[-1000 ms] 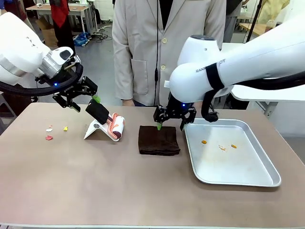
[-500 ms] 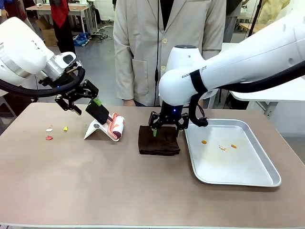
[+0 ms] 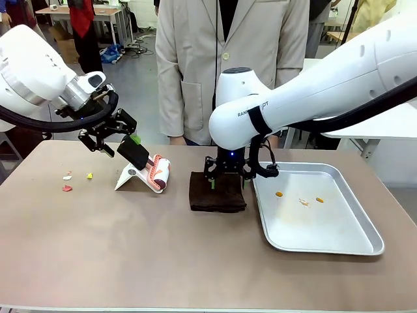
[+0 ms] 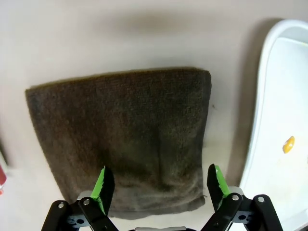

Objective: Clean the surface of the table.
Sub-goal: Hold the Lint Roller with your left hand and the towel with your right hand.

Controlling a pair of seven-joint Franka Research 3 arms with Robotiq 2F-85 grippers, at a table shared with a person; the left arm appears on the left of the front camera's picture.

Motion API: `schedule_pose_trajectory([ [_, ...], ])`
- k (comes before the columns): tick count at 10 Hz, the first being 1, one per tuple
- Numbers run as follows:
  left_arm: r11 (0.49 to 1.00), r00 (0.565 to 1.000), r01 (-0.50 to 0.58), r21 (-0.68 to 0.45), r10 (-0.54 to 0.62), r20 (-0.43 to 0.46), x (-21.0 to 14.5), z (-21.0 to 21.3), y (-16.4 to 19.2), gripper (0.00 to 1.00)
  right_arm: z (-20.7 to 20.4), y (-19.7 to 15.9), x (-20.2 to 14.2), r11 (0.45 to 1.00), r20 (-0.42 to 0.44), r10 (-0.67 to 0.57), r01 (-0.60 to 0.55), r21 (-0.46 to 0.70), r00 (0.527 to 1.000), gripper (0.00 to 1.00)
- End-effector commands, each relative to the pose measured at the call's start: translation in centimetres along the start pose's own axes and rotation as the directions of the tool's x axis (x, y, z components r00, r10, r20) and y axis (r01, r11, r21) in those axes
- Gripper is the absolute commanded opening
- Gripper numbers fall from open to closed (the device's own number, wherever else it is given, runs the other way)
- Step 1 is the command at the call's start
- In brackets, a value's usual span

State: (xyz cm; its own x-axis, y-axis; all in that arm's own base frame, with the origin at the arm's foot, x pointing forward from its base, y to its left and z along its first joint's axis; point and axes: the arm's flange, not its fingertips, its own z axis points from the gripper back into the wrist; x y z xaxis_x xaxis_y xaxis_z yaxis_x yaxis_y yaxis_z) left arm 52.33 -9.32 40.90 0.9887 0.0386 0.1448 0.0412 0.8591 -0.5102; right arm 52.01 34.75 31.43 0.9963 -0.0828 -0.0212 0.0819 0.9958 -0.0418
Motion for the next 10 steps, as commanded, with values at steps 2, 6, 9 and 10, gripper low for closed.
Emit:
schedule_pose_trajectory([
  [2,0.999,1.0,0.026,-0.033,-0.026,-0.006,0.4,-0.2,0.0,1.0,-0.4,0.4,0.8,0.998,0.019,-0.047,0.048,-0.032,0.999,1.0],
  [6,0.999,0.999,0.037,-0.024,-0.037,0.003,0.5,-0.5,0.0,1.0,-1.1,0.0,0.8,0.999,-0.005,-0.035,0.035,-0.01,0.999,1.0],
  [9,0.998,0.999,0.054,-0.043,-0.054,-0.001,0.5,-0.8,-0.2,0.41,-1.4,-0.1,0.8,1.0,-0.023,-0.016,0.016,0.02,1.0,0.26],
  [10,0.997,0.998,0.058,-0.047,-0.058,0.005,0.5,-0.7,0.1,0.12,-1.4,-0.1,0.9,0.999,-0.025,-0.017,0.018,0.027,1.0,0.0],
])
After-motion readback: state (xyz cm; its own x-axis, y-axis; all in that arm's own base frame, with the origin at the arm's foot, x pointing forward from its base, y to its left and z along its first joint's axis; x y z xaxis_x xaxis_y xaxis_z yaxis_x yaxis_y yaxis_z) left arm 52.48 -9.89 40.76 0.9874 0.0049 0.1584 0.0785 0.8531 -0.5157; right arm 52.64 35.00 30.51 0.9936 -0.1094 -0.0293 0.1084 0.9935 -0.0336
